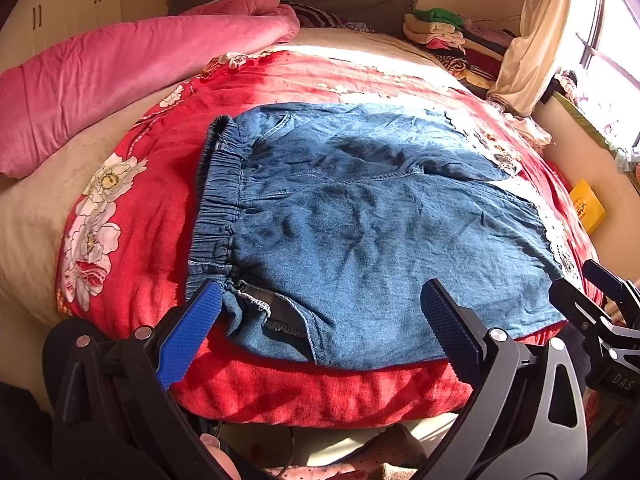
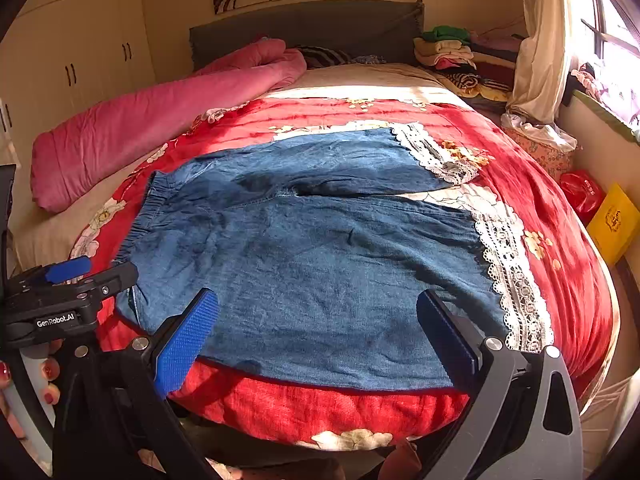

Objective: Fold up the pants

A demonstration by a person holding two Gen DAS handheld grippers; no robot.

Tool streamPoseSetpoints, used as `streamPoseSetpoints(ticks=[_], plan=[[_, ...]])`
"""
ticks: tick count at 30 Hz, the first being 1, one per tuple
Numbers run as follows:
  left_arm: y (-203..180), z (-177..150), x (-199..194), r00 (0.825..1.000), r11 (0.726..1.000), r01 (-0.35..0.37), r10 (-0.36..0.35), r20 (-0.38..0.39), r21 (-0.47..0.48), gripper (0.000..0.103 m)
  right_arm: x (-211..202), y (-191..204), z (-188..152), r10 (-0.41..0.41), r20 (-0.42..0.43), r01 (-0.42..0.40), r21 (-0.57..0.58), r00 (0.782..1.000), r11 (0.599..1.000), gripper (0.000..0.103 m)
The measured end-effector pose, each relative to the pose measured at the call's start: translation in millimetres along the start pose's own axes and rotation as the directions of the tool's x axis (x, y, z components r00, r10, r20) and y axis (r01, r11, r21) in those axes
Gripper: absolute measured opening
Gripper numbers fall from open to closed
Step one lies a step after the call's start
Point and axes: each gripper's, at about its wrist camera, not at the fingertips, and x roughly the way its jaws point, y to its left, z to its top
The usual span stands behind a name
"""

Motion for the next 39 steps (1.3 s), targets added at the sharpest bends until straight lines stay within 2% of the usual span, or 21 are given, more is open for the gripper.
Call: streamPoseSetpoints(ticks=[6,8,11,13,15,16,18,23,26,27,30,32,37,39], plan=[[10,15,14,1.0,1.0,0.011,-0.011,-0.011,-0.005,0.094,14,-2,14,0.032,-0.009,-0.033,-0.019,0.999,0.999,0.099],[19,26,22,1.0,1.0,-0.011,0.011,-0.01,-0.007,0.094,22,-1,24,0.06,-0.027,-0.061,-0.044,0.998,0.997,0.099],[43,49,40,0.999,0.999,-0.049,0.049,-0.009,-0.023,0.094,36,6,47,0.038,-0.009,-0.039,-0.142,0.999,0.989,0.099],[60,65,53,0.997,0.997,-0.075,0.075,-0.007,-0.03,0.094,50,8,67,0.063,-0.007,-0.063,-0.184,0.998,0.981,0.099],[76,82,69,0.994,0.993,-0.104,0.103,-0.018,-0.046,0.094,77,10,100,0.095,-0.022,-0.098,-0.212,0.995,0.972,0.099],[82,89,75,0.995,0.994,-0.095,0.095,-0.02,-0.046,0.094,77,10,100,0.095,-0.022,-0.098,-0.212,0.995,0.972,0.099],[91,102,89,0.994,0.994,-0.105,0.103,-0.034,-0.042,0.094,99,14,122,0.093,-0.041,-0.1,-0.247,0.995,0.964,0.099],[103,122,126,0.995,0.997,-0.074,0.072,-0.07,-0.026,0.094,156,28,168,0.159,-0.119,-0.188,-0.299,0.98,0.936,0.099],[107,128,146,0.995,0.999,-0.049,0.048,-0.083,-0.016,0.093,191,40,187,0.162,-0.166,-0.211,-0.341,0.973,0.916,0.099],[108,129,153,0.995,0.999,-0.047,0.045,-0.089,-0.016,0.091,202,44,192,0.147,-0.18,-0.204,-0.36,0.973,0.91,0.099],[116,135,168,0.996,0.999,-0.005,0.002,-0.091,-0.033,0.061,235,57,199,0.124,-0.225,-0.21,-0.416,0.966,0.885,0.099],[123,138,175,0.993,0.995,0.071,-0.077,-0.089,-0.066,0.021,256,62,202,0.109,-0.256,-0.217,-0.445,0.961,0.869,0.099],[132,141,168,0.983,0.982,0.177,-0.18,-0.036,-0.058,0.012,289,77,209,0.114,-0.291,-0.254,-0.505,0.95,0.825,0.099],[135,142,159,0.975,0.973,0.222,-0.223,0.0,-0.06,0.011,300,87,211,0.127,-0.307,-0.283,-0.544,0.943,0.79,0.099]])
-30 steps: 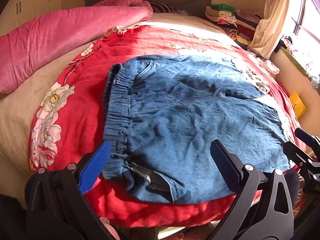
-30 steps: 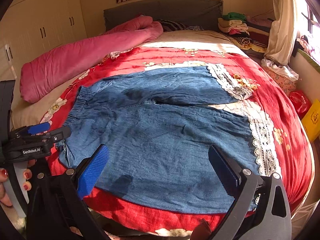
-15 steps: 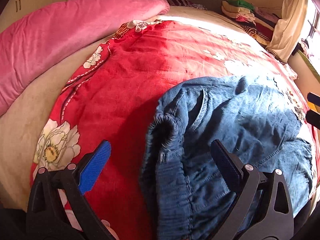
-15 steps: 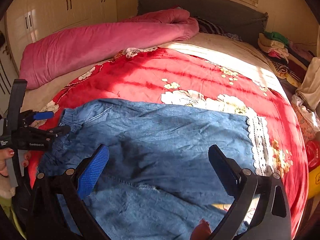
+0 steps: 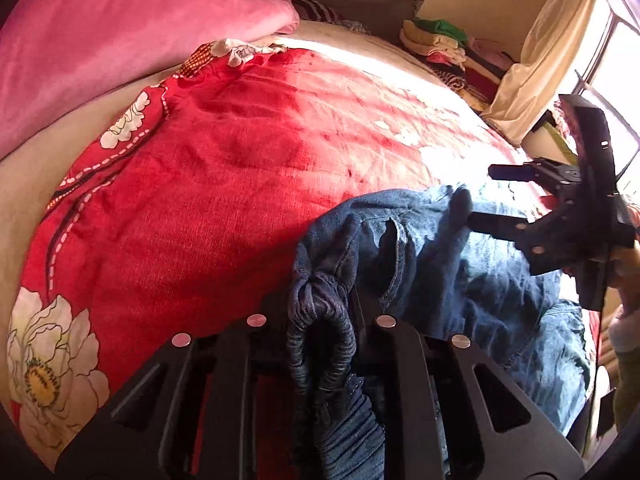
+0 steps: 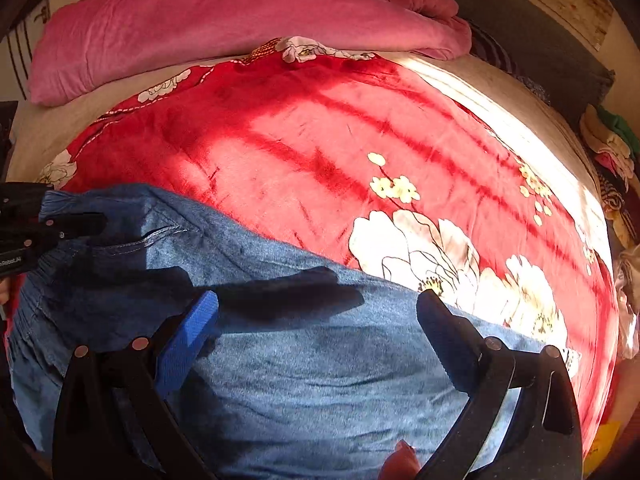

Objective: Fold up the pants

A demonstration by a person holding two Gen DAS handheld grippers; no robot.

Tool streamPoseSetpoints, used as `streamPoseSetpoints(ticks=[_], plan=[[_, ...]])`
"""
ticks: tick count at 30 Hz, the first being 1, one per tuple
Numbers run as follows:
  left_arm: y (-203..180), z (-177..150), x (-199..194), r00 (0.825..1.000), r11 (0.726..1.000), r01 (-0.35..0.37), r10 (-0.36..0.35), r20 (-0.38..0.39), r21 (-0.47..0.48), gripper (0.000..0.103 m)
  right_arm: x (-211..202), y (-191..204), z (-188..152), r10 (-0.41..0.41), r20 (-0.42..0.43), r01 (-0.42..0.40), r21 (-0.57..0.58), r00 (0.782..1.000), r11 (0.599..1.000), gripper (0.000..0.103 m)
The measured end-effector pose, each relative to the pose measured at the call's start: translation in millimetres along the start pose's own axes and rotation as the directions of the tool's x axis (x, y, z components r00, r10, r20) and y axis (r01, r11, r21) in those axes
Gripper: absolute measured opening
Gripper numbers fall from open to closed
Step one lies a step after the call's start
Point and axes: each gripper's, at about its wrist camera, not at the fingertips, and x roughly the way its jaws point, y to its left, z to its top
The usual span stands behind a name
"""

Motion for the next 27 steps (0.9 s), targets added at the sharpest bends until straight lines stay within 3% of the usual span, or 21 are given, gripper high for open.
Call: streamPoseSetpoints(ticks=[2,5,6,7,8,9,10,11,14,16,20,23,27], plan=[[-1,2,-10,0.999,0.999,0.043,-0.043,0.032,0.009,0.01,16,10,12,-0.008,-0.019,0.005,-0.13,1.0,0.992,0.098],[-4,5,-21,0.994,0.995,0.093,-0.094,0.058,0.024,0.009,30,17,18,0.013,-0.049,-0.024,-0.221,0.999,0.975,0.093],[-5,6,-24,0.993,0.994,0.101,-0.103,0.063,0.031,0.009,30,17,18,0.013,-0.049,-0.024,-0.221,0.999,0.975,0.085],[-7,7,-26,0.992,0.993,0.109,-0.112,0.066,0.041,0.009,34,19,18,0.034,-0.066,-0.048,-0.237,0.997,0.97,0.06],[-9,7,-27,0.991,0.992,0.113,-0.117,0.066,0.054,0.009,36,22,19,0.081,-0.085,-0.099,-0.243,0.993,0.965,0.043],[-11,6,-28,0.991,0.992,0.109,-0.114,0.065,0.063,0.009,31,27,17,0.14,-0.077,-0.155,-0.248,0.987,0.956,0.034],[-12,5,-29,0.992,0.992,0.105,-0.11,0.066,0.069,0.009,24,29,14,0.153,-0.062,-0.164,-0.249,0.986,0.955,0.019],[-12,5,-30,0.992,0.992,0.104,-0.109,0.07,0.077,0.009,16,30,12,0.163,-0.039,-0.168,-0.241,0.986,0.956,0.012],[-10,6,-37,0.99,0.991,0.111,-0.117,0.082,0.075,0.009,-6,26,5,0.172,0.023,-0.164,-0.205,0.985,0.965,0.006],[-10,6,-43,0.989,0.991,0.107,-0.115,0.09,0.082,0.009,-49,20,-7,0.176,0.122,-0.157,-0.15,0.977,0.976,0.006],[-18,4,-59,0.985,0.984,0.124,-0.138,0.106,0.124,0.009,-111,32,-34,0.156,0.217,-0.131,-0.126,0.964,0.983,0.006],[-28,-6,-76,0.98,0.974,0.146,-0.167,0.11,0.174,0.009,-135,44,-54,0.153,0.233,-0.128,-0.12,0.96,0.984,0.006],[-44,-32,-94,0.977,0.951,0.168,-0.196,0.087,0.26,0.009,-173,83,-115,0.166,0.236,-0.144,-0.11,0.957,0.983,0.006]])
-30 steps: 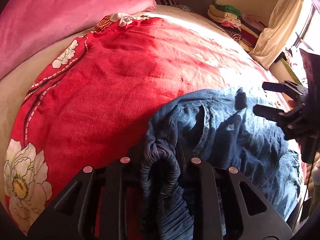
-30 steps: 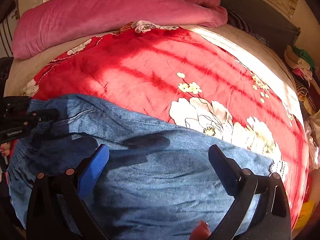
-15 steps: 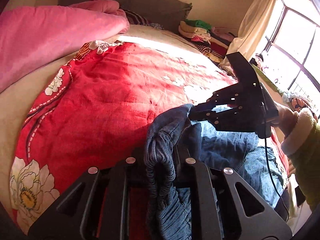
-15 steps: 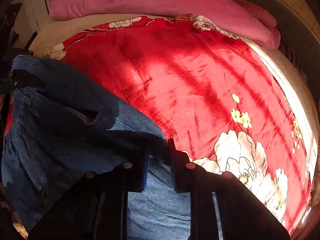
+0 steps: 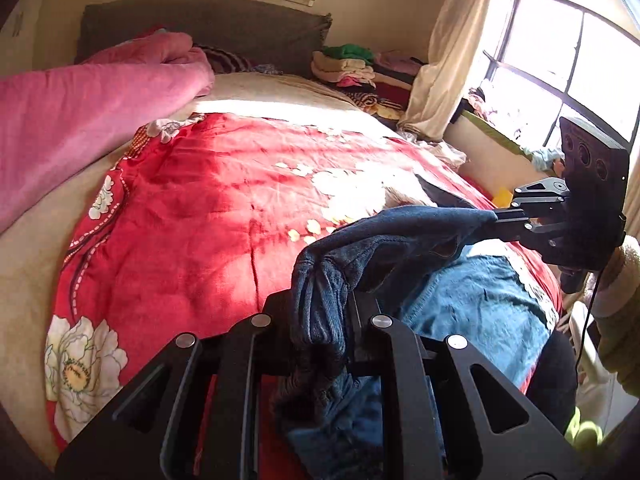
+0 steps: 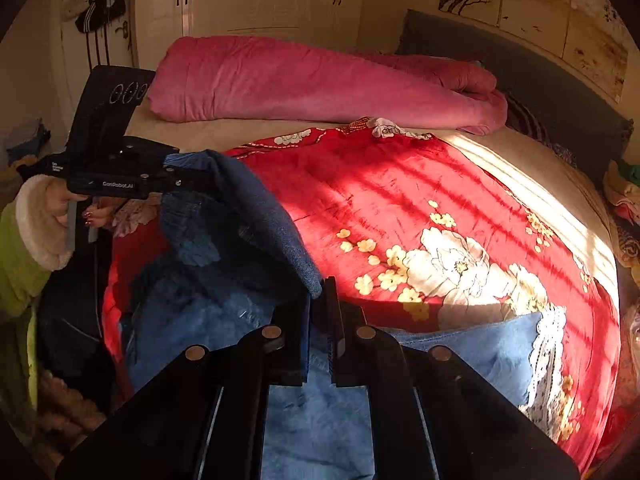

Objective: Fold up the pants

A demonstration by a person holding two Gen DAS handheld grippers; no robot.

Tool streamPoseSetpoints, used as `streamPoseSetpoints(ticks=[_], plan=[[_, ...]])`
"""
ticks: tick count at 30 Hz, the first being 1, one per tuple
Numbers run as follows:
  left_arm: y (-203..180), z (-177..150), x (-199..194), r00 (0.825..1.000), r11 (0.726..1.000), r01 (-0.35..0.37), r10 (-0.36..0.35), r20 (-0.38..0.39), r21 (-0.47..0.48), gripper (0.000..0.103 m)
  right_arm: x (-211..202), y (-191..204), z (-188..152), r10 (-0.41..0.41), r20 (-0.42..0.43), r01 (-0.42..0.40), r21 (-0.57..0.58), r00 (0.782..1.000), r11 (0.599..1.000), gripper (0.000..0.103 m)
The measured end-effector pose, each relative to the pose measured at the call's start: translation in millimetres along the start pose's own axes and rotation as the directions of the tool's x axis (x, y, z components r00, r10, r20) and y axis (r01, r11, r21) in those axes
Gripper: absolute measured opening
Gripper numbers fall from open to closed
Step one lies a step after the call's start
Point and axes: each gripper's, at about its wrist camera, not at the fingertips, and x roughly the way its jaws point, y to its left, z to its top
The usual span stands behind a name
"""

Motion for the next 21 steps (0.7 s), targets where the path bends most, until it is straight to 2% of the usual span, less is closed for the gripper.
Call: streamPoseSetpoints(ticks=[4,8,10,13,16,21], plan=[[-23,-33,-13,0.999,0.997,0.018,-0.014,-0.051,0.081,0.012,-10,37,-42,0.065,-0.027,-0.065,0.026,0.997,0.998,0.006],[-36,-65,-15,0.991,0.994,0.054,-0.042,-0.125,0.092,0.015,3,64,-79,0.101,-0.074,-0.095,0.086,0.992,0.992,0.006],[-38,-78,-12,0.986,0.996,0.046,-0.032,-0.161,0.082,0.018,12,72,-94,0.118,-0.09,-0.106,0.127,0.989,0.986,0.006],[-43,-89,-14,0.983,0.996,0.043,-0.028,-0.181,0.082,0.026,20,85,-108,0.129,-0.095,-0.112,0.168,0.987,0.979,0.006],[-50,-99,-21,0.982,0.995,0.031,-0.013,-0.189,0.095,0.028,23,92,-120,0.138,-0.086,-0.12,0.191,0.987,0.974,0.006],[-58,-107,-24,0.976,0.993,0.004,0.02,-0.215,0.114,0.039,33,89,-129,0.139,-0.101,-0.112,0.234,0.985,0.966,0.009]])
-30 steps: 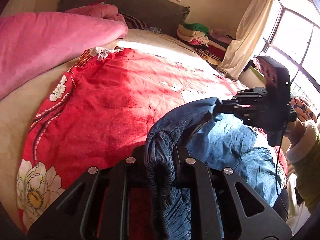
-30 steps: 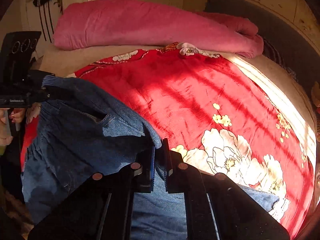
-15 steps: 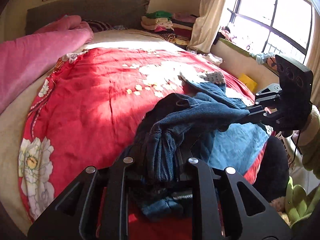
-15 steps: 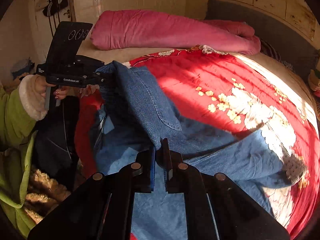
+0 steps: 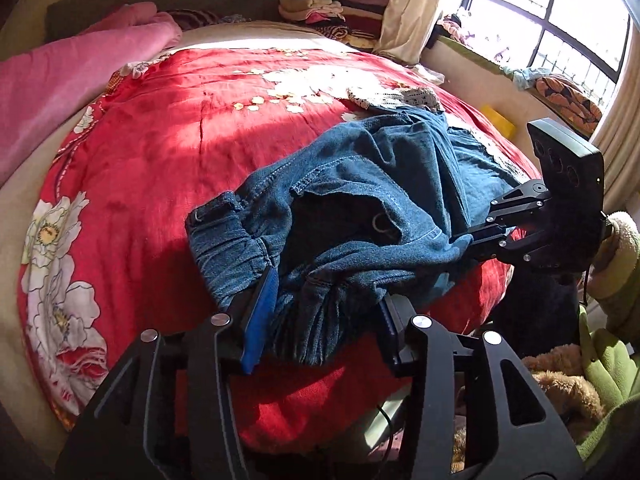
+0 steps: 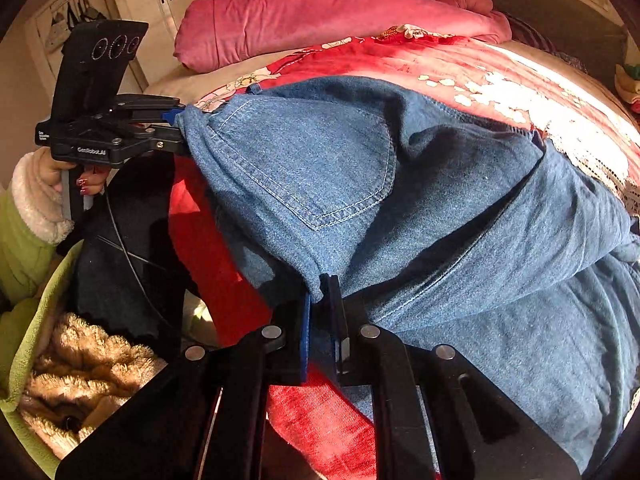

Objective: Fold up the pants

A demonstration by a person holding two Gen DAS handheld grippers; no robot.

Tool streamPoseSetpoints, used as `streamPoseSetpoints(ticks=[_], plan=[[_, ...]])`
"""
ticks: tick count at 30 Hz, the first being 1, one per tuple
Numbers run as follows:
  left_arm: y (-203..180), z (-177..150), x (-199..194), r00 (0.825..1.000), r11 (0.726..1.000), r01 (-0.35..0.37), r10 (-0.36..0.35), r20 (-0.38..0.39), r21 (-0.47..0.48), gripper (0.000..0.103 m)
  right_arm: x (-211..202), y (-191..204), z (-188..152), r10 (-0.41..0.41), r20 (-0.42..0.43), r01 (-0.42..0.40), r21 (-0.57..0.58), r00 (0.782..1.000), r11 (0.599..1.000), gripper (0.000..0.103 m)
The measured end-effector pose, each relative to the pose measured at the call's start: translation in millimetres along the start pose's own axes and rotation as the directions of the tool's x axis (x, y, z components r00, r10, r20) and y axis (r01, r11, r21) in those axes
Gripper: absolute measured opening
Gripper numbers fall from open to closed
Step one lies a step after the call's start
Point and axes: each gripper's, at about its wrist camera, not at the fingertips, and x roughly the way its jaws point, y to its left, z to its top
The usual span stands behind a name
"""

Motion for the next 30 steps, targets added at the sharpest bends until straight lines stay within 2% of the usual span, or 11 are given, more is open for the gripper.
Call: streamPoseSetpoints(ticks=[3,5,8,11,17,20,21,23,25,27,30], plan=[[-4,-1,-5,1.0,1.0,-0.022,0.022,0.0,0.005,0.048,-2,-4,1,0.023,0.012,-0.023,0.046,1.0,0.999,0.012],[-3,-4,-11,1.0,1.0,-0.03,0.03,-0.001,-0.01,0.061,-5,-6,2,0.032,0.01,-0.032,0.058,0.999,0.998,0.016],[0,-10,-22,0.999,0.998,-0.043,0.043,0.011,-0.035,0.061,-12,-2,0,0.049,0.01,-0.049,0.059,0.999,0.997,0.029],[2,-10,-42,0.997,0.995,-0.056,0.061,0.056,-0.081,0.061,-26,-1,2,0.062,0.031,-0.064,0.076,0.998,0.995,0.029],[-16,9,-69,0.988,0.998,-0.038,0.046,0.15,-0.055,0.061,-71,3,21,0.026,0.207,-0.047,0.097,0.978,0.994,0.03],[-25,24,-59,0.987,0.998,-0.002,0.013,0.16,-0.067,0.06,-61,0,30,0.007,0.199,-0.031,0.115,0.98,0.993,0.03],[-27,27,-52,0.988,0.997,0.012,0.0,0.154,-0.078,0.057,-52,-1,32,0.005,0.182,-0.028,0.121,0.983,0.992,0.03],[-34,29,-35,0.991,0.995,0.051,-0.04,0.124,-0.09,0.035,-35,-9,30,-0.013,0.13,-0.008,0.159,0.991,0.987,0.03],[-40,25,-16,0.996,0.994,0.063,-0.057,0.074,-0.086,0.021,-17,-18,22,-0.01,0.067,-0.005,0.218,0.998,0.976,0.03],[-44,15,3,0.999,0.996,0.051,-0.051,0.006,-0.079,0.02,-4,-24,11,-0.023,0.006,0.021,0.258,1.0,0.966,0.03],[-35,-3,27,0.995,0.994,-0.043,0.034,-0.088,-0.097,0.017,0,-29,2,-0.013,0.019,0.007,0.291,1.0,0.957,0.03]])
